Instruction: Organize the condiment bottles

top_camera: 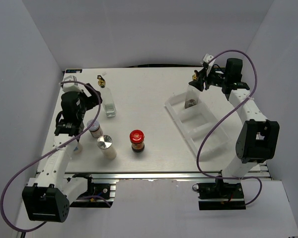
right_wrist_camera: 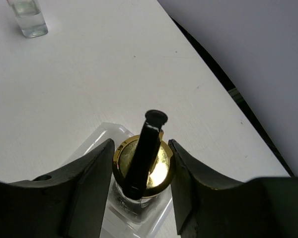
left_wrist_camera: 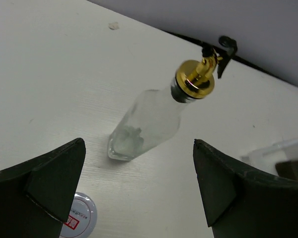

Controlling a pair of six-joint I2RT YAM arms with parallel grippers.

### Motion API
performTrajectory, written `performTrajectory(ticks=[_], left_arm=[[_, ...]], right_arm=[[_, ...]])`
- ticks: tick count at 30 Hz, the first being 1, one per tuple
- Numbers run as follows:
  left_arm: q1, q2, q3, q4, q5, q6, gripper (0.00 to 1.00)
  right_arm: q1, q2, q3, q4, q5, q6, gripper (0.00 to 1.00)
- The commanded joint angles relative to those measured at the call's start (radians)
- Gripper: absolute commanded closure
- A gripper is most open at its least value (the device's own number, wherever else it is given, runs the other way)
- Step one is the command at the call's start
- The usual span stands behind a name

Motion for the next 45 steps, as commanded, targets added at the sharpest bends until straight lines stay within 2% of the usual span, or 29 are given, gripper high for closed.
performTrajectory(ticks=[1, 3, 10, 24, 32, 36, 37, 39, 40, 43, 44, 45], left_arm=[[0.001, 0.055, 0.029, 0.077, 0.219, 0.085, 0.02], [-0.001, 0.117, 0.054, 0.077, 0.243, 0.12, 0.02], [-0.013, 0.251, 0.112, 0.116, 0.201, 0.188, 0.02], [-0.043, 0.356, 0.189, 0.249, 0.154, 0.257, 0.02], [-0.062, 0.438, 0.229, 0.274, 0.143, 0.288, 0.03], [-0.08, 0.475, 0.264, 0.254, 0.132, 0.317, 0.16], [-0.083, 0.477, 0.267, 0.257, 0.108, 0.318, 0.24], [-0.089, 0.48, 0.267, 0.257, 0.097, 0.326, 0.32], [-0.093, 0.48, 0.266, 0.257, 0.097, 0.332, 0.44], [-0.103, 0.48, 0.269, 0.255, 0.091, 0.352, 0.63], [-0.106, 0.48, 0.275, 0.254, 0.089, 0.355, 0.79], [-0.109, 0.48, 0.281, 0.246, 0.089, 0.366, 0.86]], right_arm=[[-0.004, -0.081, -0.031, 0.113, 0.036, -0.008, 0.47], [-0.004, -0.09, -0.048, 0.13, 0.059, -0.005, 0.44], [-0.004, -0.129, -0.076, 0.139, 0.075, 0.009, 0.11], [-0.004, -0.248, -0.065, 0.14, 0.104, 0.062, 0.11], [-0.004, -0.363, -0.097, 0.275, 0.197, 0.234, 0.11], [-0.004, -0.453, -0.128, 0.306, 0.266, 0.289, 0.11], [-0.005, -0.472, -0.155, 0.312, 0.285, 0.294, 0.11], [-0.004, -0.536, -0.186, 0.337, 0.363, 0.325, 0.11], [-0.005, -0.559, -0.219, 0.341, 0.384, 0.328, 0.11], [-0.004, -0.645, -0.276, 0.369, 0.481, 0.345, 0.11], [-0.005, -0.682, -0.284, 0.372, 0.513, 0.346, 0.11], [-0.005, -0.698, -0.292, 0.375, 0.579, 0.357, 0.11]])
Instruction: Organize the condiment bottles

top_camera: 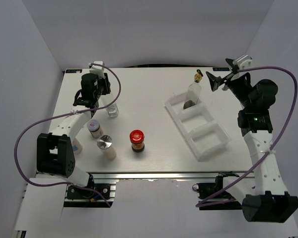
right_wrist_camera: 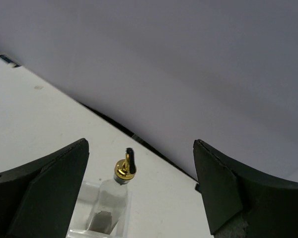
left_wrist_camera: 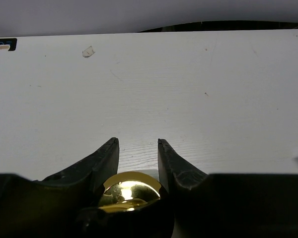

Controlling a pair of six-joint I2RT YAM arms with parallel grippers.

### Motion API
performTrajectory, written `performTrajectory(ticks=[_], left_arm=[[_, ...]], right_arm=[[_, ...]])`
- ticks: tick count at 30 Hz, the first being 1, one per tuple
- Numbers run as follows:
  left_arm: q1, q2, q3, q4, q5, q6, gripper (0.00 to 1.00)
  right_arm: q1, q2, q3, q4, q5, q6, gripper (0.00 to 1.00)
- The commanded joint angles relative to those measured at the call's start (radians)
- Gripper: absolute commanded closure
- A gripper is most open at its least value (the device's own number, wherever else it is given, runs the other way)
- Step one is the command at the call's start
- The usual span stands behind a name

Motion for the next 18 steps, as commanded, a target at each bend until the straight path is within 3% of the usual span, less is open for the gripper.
performTrajectory(ticks=[1, 2, 7, 11, 18], left_arm=[[-0.017, -0.021, 0.06, 0.001, -0.009, 0.03, 0.93], [-0.024, -0.021, 0.083, -0.001, -0.009, 0.033, 1.0], [-0.076, -0.03, 0.193, -0.033, 0.031, 0.059, 1.0], [-0.19, -0.021, 0.288, -0.067, 0.1, 0.102, 1.0], [-0.294, 0.065, 0.469, -0.074, 0.215, -0.021, 1.0]], right_arm=[[-0.005, -0.071, -0.021, 0.08, 0.195, 0.044, 0.11], [-0.005, -0.089, -0.031, 0.08, 0.224, 0.041, 0.11], [-0.005, -0.125, -0.056, 0.068, 0.45, 0.067, 0.11], [-0.006, -0.146, -0.07, 0.062, 0.615, 0.078, 0.11], [-0.009, -0.139, -0.033, 0.02, 0.789, 0.084, 0.11]])
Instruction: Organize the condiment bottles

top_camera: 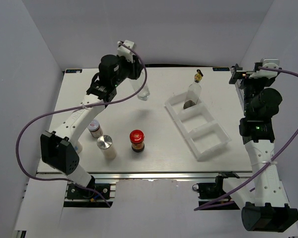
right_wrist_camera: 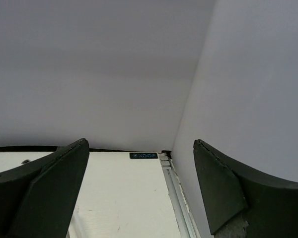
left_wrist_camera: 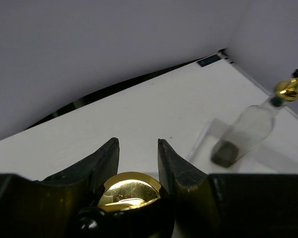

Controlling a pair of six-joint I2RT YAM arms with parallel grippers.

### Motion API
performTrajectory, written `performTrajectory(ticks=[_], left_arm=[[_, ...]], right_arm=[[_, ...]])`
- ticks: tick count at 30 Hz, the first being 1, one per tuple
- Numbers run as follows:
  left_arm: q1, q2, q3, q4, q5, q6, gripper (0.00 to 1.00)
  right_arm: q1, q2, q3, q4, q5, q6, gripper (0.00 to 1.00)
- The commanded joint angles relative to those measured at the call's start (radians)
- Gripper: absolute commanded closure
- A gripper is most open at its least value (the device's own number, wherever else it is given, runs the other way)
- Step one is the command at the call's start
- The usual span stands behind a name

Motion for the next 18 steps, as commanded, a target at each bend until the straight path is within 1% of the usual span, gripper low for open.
performTrajectory(ticks=[1, 4, 8, 14, 18], left_arm=[[-0.047, 0.035, 0.118, 0.059, 0.09, -0.063, 1.0], [-0.102, 0.09, 0.187, 0.067, 0.068, -0.083, 1.0], [-0.179, 0.174, 0.287, 0.041, -0.03, -0.083, 1.0], [-0.246, 0.286, 0.363, 0.059, 0.002, -0.08, 1.0], [-0.28, 0.329, 0.401, 0.087, 0.004, -0.088, 1.0]], right_arm=[[-0.004, -0.008, 0.032, 0.012, 0.148, 0.016, 0.11], [-0.003, -0.016, 0.03, 0.009, 0.165, 0.007, 0.11], [-0.003, -0.033, 0.023, 0.009, 0.17, -0.002, 0.11], [-0.004, -0.028, 0.015, 0.015, 0.179, -0.023, 0.11], [-0.004, -0.016, 0.009, 0.019, 0.18, -0.037, 0.1]])
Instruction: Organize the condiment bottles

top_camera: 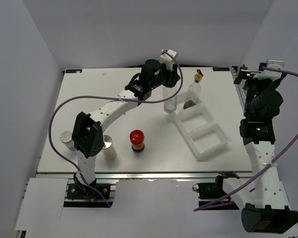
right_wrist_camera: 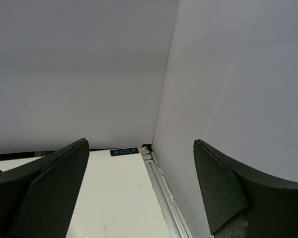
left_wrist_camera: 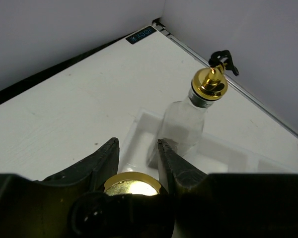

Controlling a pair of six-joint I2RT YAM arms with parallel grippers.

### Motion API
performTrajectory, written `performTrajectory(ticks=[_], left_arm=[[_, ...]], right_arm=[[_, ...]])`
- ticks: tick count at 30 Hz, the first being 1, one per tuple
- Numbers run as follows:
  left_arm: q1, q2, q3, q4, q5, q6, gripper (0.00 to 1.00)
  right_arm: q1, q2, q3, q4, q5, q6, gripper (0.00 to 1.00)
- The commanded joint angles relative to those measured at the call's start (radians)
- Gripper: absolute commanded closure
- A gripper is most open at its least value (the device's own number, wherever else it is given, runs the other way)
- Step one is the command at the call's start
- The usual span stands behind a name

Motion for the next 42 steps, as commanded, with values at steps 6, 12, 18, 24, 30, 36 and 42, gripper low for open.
performTrajectory(ticks=[6, 12, 18, 24, 30, 36, 42], left_arm=[[-0.061, 0.037, 0.184, 0.086, -0.039, -0.005, 1.0], [-0.073, 0.087, 0.182, 0.155, -0.053, -0.013, 1.0], [-0.074, 0.164, 0.216, 0.195, -0.059, -0.028, 1.0], [-0.076, 0.207, 0.222, 0.212, -0.058, -0.04, 1.0], [-0.081, 0.206, 0.195, 0.186, -0.079, -0.01, 0.72], [-0.094, 0.193, 0.17, 0.166, -0.072, 0.003, 0.17], [-0.102, 0.187, 0.196, 0.131, -0.081, 0.013, 0.13]], right_arm=[[-0.002, 0.004, -0.019, 0.056, 0.022, -0.032, 0.11], [-0.003, 0.001, -0.031, 0.066, 0.034, -0.04, 0.11], [-0.002, -0.004, -0.051, 0.089, 0.031, -0.056, 0.11], [-0.002, 0.007, -0.053, 0.096, 0.031, -0.06, 0.11], [-0.003, 0.011, -0.056, 0.094, 0.01, -0.06, 0.11], [-0.002, 0.021, -0.054, 0.088, -0.009, -0.058, 0.11], [-0.003, 0.019, -0.054, 0.082, -0.019, -0.06, 0.11]])
